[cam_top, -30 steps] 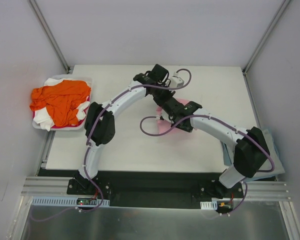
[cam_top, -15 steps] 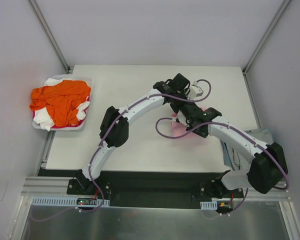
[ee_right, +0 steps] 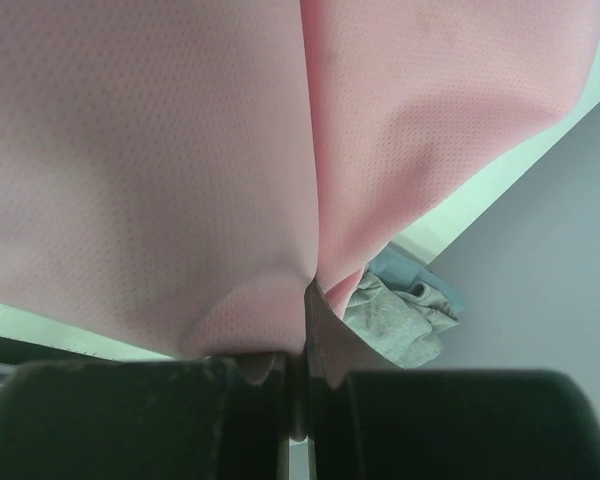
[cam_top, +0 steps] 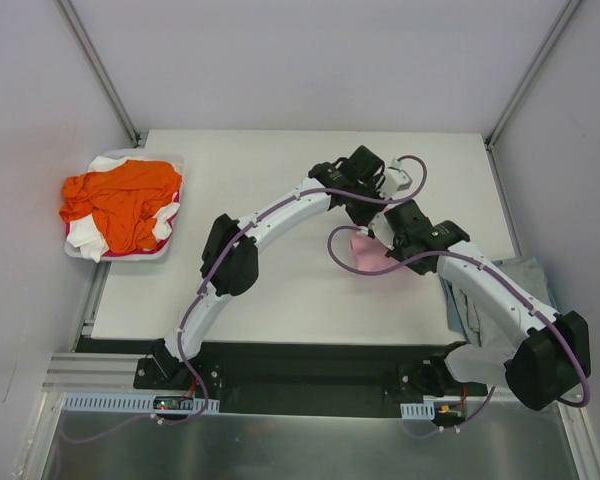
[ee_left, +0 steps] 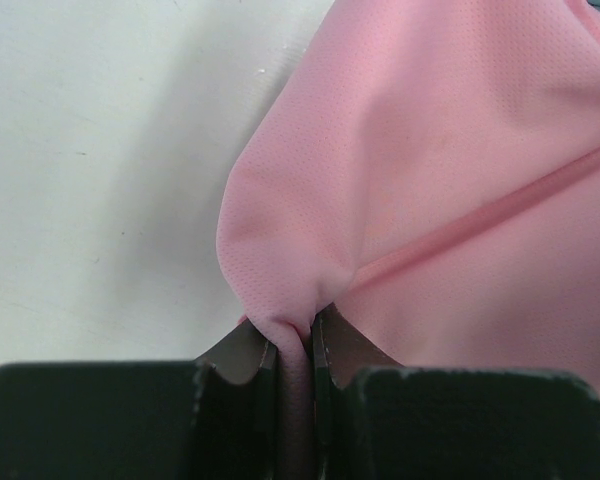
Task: Fold and stack the t-shirts
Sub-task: Fold the tshirt
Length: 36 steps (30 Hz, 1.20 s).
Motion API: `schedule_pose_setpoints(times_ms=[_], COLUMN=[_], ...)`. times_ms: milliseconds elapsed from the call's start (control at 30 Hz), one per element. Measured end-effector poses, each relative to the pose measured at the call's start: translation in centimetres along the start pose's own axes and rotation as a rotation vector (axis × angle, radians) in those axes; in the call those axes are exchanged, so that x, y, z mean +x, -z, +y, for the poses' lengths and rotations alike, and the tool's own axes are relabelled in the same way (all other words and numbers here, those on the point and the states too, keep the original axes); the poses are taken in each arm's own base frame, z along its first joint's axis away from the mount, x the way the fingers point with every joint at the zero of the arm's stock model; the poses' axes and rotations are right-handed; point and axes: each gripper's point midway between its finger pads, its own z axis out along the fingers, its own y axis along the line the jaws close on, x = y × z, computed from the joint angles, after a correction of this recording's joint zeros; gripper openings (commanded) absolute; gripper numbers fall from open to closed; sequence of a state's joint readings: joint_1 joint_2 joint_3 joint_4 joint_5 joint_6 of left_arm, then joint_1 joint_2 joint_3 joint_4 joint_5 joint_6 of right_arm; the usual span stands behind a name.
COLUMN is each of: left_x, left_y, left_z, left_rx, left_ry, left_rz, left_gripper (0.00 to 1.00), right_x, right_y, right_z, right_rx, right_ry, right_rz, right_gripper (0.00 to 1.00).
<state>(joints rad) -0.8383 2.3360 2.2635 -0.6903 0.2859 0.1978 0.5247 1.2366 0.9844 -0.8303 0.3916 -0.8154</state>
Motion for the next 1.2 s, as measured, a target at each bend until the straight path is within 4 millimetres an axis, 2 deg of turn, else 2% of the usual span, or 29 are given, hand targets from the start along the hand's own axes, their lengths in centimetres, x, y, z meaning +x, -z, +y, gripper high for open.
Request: schedule_pose_setpoints(times_ms=[133, 267, 400, 533, 733, 867, 1000, 1200], left_x=[0.4, 1.9, 3.3, 3.8, 5.0, 5.6, 6.7, 9.5], left_y=[-0.2, -0.8, -0.7, 0.2, 2.0, 2.9, 3.7, 4.4], left_z=[0.1, 0.4, 2.1, 5.4, 11.4, 14.9, 17.4, 20.1], left_rx=[-0.004, -0.006, -0.021, -0.056, -0.124, -0.163, -0.189, -0.212], left_ry=[0.001, 0.011, 0.04, 0.09, 0.173, 0.221, 0.263, 0.342], left_rz=[0.011, 0.047, 0.075, 0.062, 0.047, 0.031, 0.032, 0.069], left_gripper=[0.0, 0.0, 0.0, 0.0, 0.0, 0.0, 0.0, 0.0], right_x=[-0.2, -1.0, -2.5, -4.8, -10.7, -14.0, -16.7, -19.9], right_y=[0.0, 0.0, -0.9, -2.3, -3.7, -4.5, -5.8, -7.3], right_z=[0.3, 0.5, 0.7, 0.5, -1.0, -1.2, -0.3, 1.2], right_rx=[-0.025, -0.065, -0.106, -0.131, -0.147, -0.16, -0.189, -0.23], right_ry=[-0.002, 0.0, 0.012, 0.025, 0.03, 0.044, 0.073, 0.098], right_rz=[-0.009, -0.013, -0.008, -0.018, -0.111, -0.158, -0.189, -0.234], right_gripper=[0.01, 0.01, 0.01, 0.01, 0.01, 0.01, 0.01, 0.01])
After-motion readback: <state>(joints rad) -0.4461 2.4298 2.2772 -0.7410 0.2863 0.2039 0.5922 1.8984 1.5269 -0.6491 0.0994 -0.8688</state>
